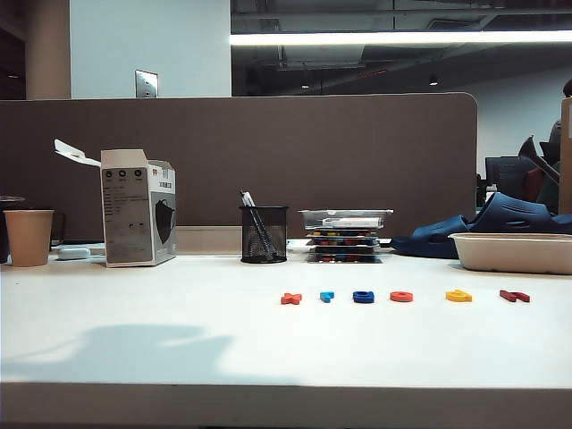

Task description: Select the appropriate letters from the row of letter magnets placed on the table to arrange into the word "dog".

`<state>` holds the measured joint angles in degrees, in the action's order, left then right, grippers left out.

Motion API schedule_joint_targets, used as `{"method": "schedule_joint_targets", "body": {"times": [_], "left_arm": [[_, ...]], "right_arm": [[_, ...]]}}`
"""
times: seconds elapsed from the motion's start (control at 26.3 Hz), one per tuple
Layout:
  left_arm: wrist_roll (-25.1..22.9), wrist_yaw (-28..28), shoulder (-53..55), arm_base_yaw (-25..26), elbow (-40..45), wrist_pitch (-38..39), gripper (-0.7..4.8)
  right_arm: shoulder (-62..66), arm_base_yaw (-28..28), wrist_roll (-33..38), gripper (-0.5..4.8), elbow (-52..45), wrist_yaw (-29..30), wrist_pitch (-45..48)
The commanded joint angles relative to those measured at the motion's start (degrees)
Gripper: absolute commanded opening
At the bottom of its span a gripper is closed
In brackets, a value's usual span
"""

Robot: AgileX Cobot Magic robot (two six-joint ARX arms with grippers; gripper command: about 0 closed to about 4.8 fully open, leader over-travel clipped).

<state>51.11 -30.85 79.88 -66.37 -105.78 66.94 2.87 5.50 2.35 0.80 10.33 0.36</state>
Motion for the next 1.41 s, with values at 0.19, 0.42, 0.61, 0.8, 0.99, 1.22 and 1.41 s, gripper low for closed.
{"method": "schedule_joint_targets", "body": {"times": [0.19,0.42,0.61,0.8,0.99,1.22,1.41], "left_arm": [[0.31,-0.42,-0.22,0.07,-0.13,-0.15,-0.05],[0.31,-0.39,-0.22,0.04,-0.13,-0.15,-0.05],[0.31,-0.42,-0.22,0.07,-0.13,-0.17,-0.05],[0.31,-0.42,-0.22,0.07,-0.13,-0.15,-0.05],[0.31,-0.42,-0.22,0.07,-0.13,-0.15,-0.05],[0.31,-0.42,-0.22,0.07,-0.13,-0.15,-0.05],[0.31,-0.42,-0.22,0.07,-0.13,-0.15,-0.05]], "right_arm": [[0.68,-0.09,2.49,-0.02,15.34,-1.68,-8.76],[7.39,-0.09,2.1,-0.03,29.64,-1.68,-21.24],[19.52,-0.09,2.12,-0.03,43.32,-1.55,-32.61],[33.99,-0.15,2.14,-0.02,56.85,-1.16,-41.68],[50.95,-0.94,2.19,-0.01,72.85,2.05,-51.19],[69.13,-9.33,5.27,0.53,86.03,2.45,-57.2],[82.16,-16.92,8.2,2.54,87.91,-0.46,-57.72]]}}
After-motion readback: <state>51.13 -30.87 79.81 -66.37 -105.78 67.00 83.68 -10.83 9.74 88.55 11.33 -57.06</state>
